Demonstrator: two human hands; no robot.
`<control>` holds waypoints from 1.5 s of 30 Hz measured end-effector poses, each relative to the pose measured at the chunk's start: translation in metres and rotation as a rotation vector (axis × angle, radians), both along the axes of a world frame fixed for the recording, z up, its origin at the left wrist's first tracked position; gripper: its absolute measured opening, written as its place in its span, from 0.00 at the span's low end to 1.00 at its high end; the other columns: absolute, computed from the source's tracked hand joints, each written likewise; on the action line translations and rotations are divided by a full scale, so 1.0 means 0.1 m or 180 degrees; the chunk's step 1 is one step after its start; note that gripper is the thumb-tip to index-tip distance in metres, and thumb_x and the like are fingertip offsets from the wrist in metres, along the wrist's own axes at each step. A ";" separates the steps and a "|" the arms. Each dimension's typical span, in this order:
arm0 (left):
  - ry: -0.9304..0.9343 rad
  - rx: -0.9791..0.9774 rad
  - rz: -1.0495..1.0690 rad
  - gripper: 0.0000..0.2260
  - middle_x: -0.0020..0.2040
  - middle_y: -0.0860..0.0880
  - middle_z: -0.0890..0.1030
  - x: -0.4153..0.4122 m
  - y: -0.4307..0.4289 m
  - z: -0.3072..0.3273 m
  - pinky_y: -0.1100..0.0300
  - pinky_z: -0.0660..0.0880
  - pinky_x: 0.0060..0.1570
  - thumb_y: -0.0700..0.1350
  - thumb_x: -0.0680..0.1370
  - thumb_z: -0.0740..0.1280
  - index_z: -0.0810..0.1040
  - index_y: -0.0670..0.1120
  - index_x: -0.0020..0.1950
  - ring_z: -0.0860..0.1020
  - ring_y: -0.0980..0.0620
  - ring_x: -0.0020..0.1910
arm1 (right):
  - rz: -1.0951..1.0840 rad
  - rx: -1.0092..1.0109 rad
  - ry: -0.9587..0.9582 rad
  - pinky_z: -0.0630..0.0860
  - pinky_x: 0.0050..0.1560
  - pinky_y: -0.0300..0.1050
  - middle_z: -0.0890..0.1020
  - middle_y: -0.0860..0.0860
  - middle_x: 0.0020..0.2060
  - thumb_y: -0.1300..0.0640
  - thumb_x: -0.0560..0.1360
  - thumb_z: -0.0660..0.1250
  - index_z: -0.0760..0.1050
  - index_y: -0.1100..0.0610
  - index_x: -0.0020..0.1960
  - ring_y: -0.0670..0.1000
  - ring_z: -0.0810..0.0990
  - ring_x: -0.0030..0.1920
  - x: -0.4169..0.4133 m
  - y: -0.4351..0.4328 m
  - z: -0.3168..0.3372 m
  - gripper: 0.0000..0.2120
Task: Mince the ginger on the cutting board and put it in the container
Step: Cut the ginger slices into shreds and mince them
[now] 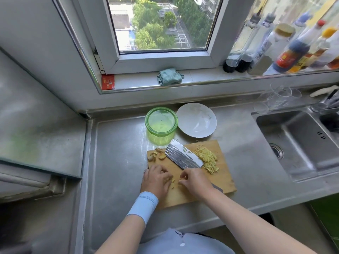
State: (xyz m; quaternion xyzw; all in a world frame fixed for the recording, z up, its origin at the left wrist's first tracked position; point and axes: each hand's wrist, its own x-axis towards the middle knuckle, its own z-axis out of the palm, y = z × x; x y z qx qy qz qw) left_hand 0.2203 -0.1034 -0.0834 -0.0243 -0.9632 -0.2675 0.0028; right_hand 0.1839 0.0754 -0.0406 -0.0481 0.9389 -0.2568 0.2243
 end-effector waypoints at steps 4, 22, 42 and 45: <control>0.0026 -0.0068 -0.0047 0.06 0.48 0.57 0.78 0.05 0.02 0.01 0.52 0.73 0.51 0.48 0.68 0.76 0.84 0.57 0.43 0.73 0.50 0.50 | 0.0121 -0.0296 -0.0007 0.71 0.56 0.34 0.85 0.50 0.55 0.55 0.78 0.70 0.83 0.54 0.59 0.48 0.81 0.57 0.01 0.04 0.01 0.11; 0.0190 0.0211 0.0417 0.07 0.45 0.56 0.79 0.21 0.22 -0.12 0.62 0.64 0.52 0.46 0.65 0.80 0.85 0.54 0.39 0.69 0.54 0.50 | -0.0037 -0.0629 -0.0004 0.75 0.58 0.40 0.86 0.51 0.50 0.59 0.77 0.69 0.85 0.56 0.54 0.48 0.82 0.53 0.13 0.04 -0.12 0.08; 0.0104 -0.0388 -0.0166 0.06 0.44 0.53 0.78 0.03 -0.09 0.01 0.53 0.76 0.45 0.46 0.69 0.77 0.84 0.54 0.44 0.76 0.47 0.47 | 0.0502 -0.0326 0.0133 0.73 0.56 0.42 0.80 0.51 0.54 0.55 0.78 0.69 0.83 0.51 0.60 0.51 0.80 0.55 0.10 -0.02 -0.16 0.11; -0.0049 -0.0322 -0.0150 0.11 0.45 0.55 0.81 0.06 -0.09 0.06 0.53 0.74 0.53 0.45 0.72 0.74 0.83 0.54 0.53 0.75 0.49 0.50 | 0.0679 -0.0172 0.0228 0.74 0.53 0.44 0.79 0.52 0.52 0.54 0.77 0.70 0.84 0.50 0.56 0.54 0.80 0.54 0.08 -0.04 -0.15 0.09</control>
